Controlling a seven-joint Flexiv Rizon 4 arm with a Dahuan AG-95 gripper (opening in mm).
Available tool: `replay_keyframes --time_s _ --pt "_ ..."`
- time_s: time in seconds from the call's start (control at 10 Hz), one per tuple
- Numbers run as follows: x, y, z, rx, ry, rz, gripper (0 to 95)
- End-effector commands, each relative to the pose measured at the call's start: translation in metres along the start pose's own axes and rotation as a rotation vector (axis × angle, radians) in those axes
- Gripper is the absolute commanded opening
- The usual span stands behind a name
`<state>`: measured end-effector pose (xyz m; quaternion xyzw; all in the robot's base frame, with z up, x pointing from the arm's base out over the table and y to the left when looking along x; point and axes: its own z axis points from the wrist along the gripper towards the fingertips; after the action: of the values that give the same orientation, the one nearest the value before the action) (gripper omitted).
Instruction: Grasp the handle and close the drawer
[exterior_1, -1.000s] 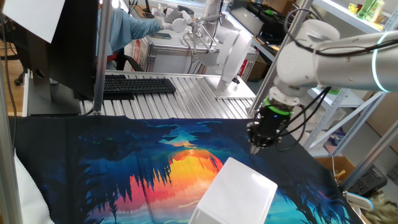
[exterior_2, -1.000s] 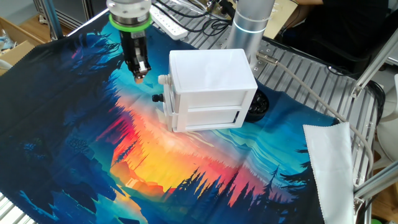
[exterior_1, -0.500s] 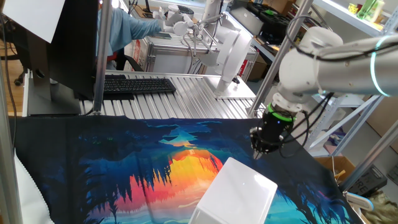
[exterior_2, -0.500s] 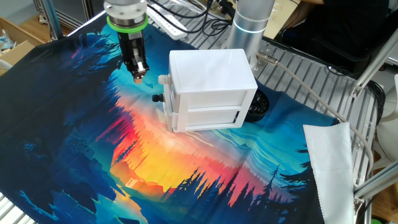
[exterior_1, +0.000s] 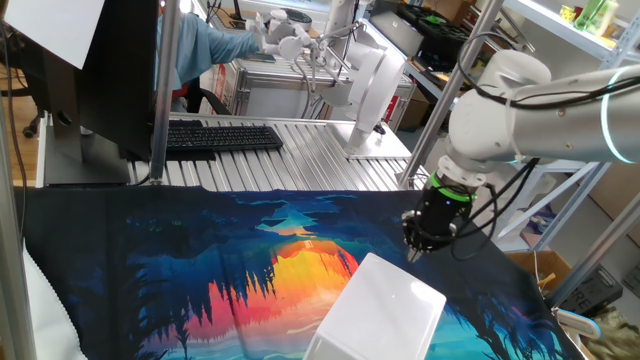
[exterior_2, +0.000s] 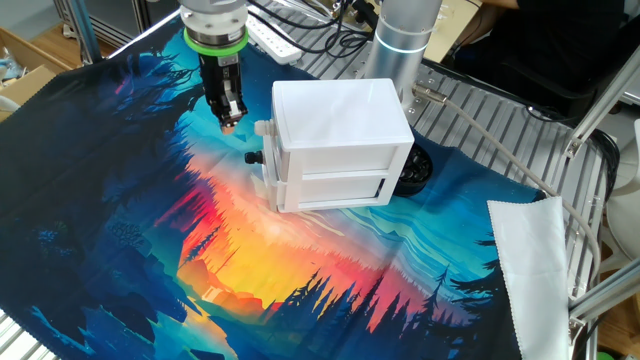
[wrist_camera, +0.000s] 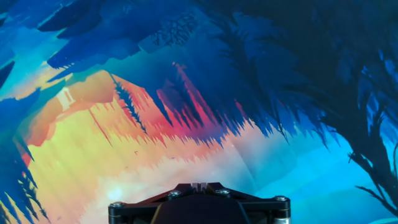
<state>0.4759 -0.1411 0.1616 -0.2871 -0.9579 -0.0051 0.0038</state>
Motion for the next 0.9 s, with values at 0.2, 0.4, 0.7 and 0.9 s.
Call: replay_keyframes --time_s 0.2,0.4,0.7,0.9 --pt "0.0051 -0.0008 0.0023 0.000 -0.004 -0.007 19.0" --pt "0.0062 -0.0004 0.0035 -0.002 -0.005 -0.006 19.0" --pt "0.0058 0.0011 0.0061 -0.004 -0.006 -0.003 19.0" --pt "0.0053 0.0029 0.0092 -0.006 -0.007 0.005 19.0"
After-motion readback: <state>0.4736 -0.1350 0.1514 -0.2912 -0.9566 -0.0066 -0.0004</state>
